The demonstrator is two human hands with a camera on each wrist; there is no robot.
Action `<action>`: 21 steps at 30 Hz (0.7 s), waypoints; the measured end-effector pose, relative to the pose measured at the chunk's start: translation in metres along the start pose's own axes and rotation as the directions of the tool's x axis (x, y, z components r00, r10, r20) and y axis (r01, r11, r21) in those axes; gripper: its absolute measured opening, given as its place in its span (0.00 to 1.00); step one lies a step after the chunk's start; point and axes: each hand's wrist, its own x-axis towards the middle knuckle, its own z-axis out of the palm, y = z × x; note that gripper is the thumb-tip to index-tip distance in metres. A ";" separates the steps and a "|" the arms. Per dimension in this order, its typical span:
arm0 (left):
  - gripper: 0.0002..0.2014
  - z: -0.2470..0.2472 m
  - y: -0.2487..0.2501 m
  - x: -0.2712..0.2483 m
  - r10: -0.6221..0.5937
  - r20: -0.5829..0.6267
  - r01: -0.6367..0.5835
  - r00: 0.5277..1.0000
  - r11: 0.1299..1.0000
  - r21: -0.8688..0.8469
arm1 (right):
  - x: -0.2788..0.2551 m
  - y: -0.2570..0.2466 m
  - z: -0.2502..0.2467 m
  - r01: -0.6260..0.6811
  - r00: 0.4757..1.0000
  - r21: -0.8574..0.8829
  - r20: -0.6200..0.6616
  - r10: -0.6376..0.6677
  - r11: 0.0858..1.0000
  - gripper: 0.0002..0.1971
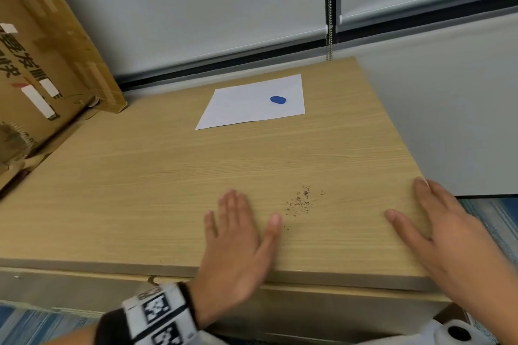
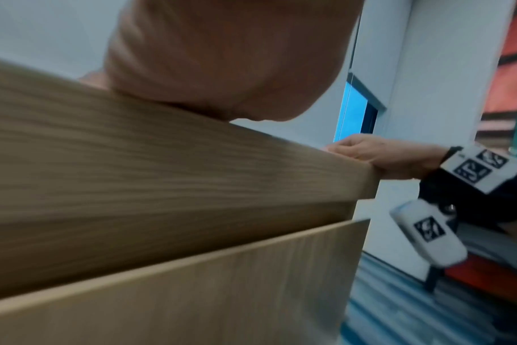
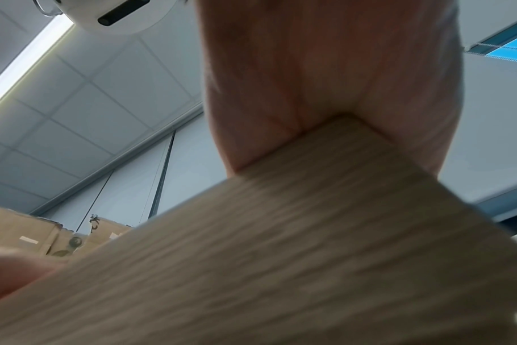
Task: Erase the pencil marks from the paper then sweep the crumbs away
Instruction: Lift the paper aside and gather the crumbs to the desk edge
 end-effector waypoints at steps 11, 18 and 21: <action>0.46 -0.028 0.082 0.012 0.223 0.034 -0.152 0.974 0.763 -0.629 | -0.001 0.001 0.001 0.012 0.999 0.003 -0.047 -0.011 1.000 0.44; 0.50 -0.057 -0.009 0.036 0.062 0.121 -0.055 0.991 0.997 -0.062 | -0.001 0.003 0.001 0.000 1.000 -0.011 -0.017 0.000 1.000 0.38; 0.52 -0.051 -0.011 0.057 0.091 0.206 -0.126 0.974 0.978 0.165 | -0.001 0.001 0.000 0.001 1.000 0.009 -0.011 -0.001 1.000 0.42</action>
